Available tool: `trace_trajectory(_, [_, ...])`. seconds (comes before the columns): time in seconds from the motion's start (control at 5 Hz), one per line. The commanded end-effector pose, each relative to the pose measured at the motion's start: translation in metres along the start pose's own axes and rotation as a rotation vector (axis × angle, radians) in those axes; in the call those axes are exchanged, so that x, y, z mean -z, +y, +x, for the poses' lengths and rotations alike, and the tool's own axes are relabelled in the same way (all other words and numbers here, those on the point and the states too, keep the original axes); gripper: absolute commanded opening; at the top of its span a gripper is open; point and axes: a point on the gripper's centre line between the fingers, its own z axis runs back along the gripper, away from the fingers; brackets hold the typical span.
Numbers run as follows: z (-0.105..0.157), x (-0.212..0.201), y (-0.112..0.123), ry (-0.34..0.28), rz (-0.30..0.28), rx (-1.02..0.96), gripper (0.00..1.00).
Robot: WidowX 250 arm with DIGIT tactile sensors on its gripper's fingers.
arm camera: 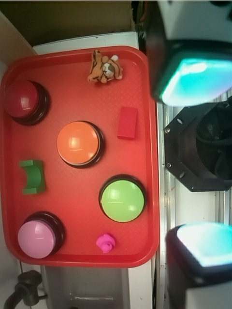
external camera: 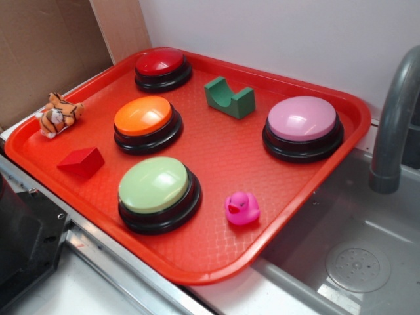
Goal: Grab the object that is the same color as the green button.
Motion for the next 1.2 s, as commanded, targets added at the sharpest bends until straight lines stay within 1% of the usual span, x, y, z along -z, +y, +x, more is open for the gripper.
trace_trajectory(0.0, [0.000, 0.000, 0.000, 0.000, 0.000, 0.000, 1.00])
trace_trajectory(0.2, [0.038, 0.006, -0.011, -0.083, -0.095, 0.080, 1.00])
trace_trajectory(0.4, [0.075, 0.027, -0.011, -0.072, -0.107, 0.216, 1.00])
trace_trajectory(0.6, [0.112, 0.049, -0.012, -0.051, -0.093, 0.407, 1.00])
trace_trajectory(0.8, [0.141, 0.082, -0.017, 0.021, -0.107, 0.654, 1.00])
trace_trajectory(1.0, [0.160, 0.119, -0.015, 0.052, -0.083, 0.815, 1.00])
